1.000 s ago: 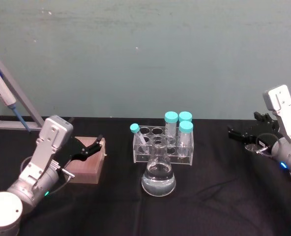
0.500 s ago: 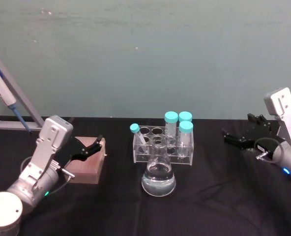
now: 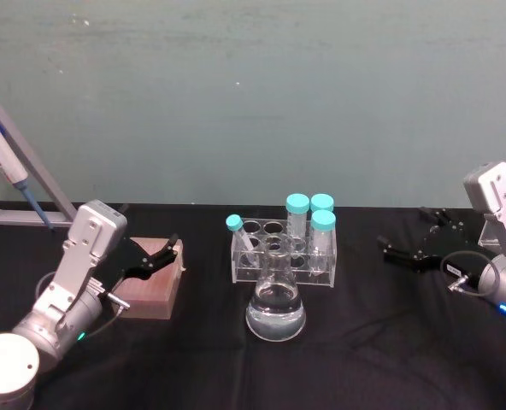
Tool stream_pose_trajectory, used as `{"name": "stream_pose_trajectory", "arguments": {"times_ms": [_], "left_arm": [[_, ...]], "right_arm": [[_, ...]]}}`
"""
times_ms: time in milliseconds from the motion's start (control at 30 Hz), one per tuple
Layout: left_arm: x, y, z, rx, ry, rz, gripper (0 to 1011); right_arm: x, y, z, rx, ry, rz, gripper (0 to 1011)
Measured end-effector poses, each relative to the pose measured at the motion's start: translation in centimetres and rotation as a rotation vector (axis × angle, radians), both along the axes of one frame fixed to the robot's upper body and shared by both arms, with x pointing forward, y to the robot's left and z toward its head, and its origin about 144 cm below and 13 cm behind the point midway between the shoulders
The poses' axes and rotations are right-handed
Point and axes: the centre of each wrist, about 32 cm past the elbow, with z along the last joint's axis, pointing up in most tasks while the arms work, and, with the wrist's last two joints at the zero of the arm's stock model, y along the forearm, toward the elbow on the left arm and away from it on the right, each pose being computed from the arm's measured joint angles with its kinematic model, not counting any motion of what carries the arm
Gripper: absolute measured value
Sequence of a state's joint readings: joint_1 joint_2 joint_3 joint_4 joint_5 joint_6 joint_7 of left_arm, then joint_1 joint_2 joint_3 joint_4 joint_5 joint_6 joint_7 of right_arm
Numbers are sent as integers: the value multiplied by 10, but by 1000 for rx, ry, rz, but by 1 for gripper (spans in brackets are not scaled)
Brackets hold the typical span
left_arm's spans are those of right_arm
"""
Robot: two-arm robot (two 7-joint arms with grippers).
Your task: Place the experimental apparatus aside using one hand.
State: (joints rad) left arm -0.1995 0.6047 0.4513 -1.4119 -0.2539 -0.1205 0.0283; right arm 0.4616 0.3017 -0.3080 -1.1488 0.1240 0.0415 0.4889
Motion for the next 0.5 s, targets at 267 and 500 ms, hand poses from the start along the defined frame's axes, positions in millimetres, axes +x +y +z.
{"name": "stream_pose_trajectory", "arguments": {"times_ms": [267,500], "left_arm": [[0,0,0,0,0,0,1000],[0,0,0,0,0,0,1000]], "right_arm": [[-2,-2,-1,7,5,61,1004],[-1,-2,-1,7,6,140,1004]]}}
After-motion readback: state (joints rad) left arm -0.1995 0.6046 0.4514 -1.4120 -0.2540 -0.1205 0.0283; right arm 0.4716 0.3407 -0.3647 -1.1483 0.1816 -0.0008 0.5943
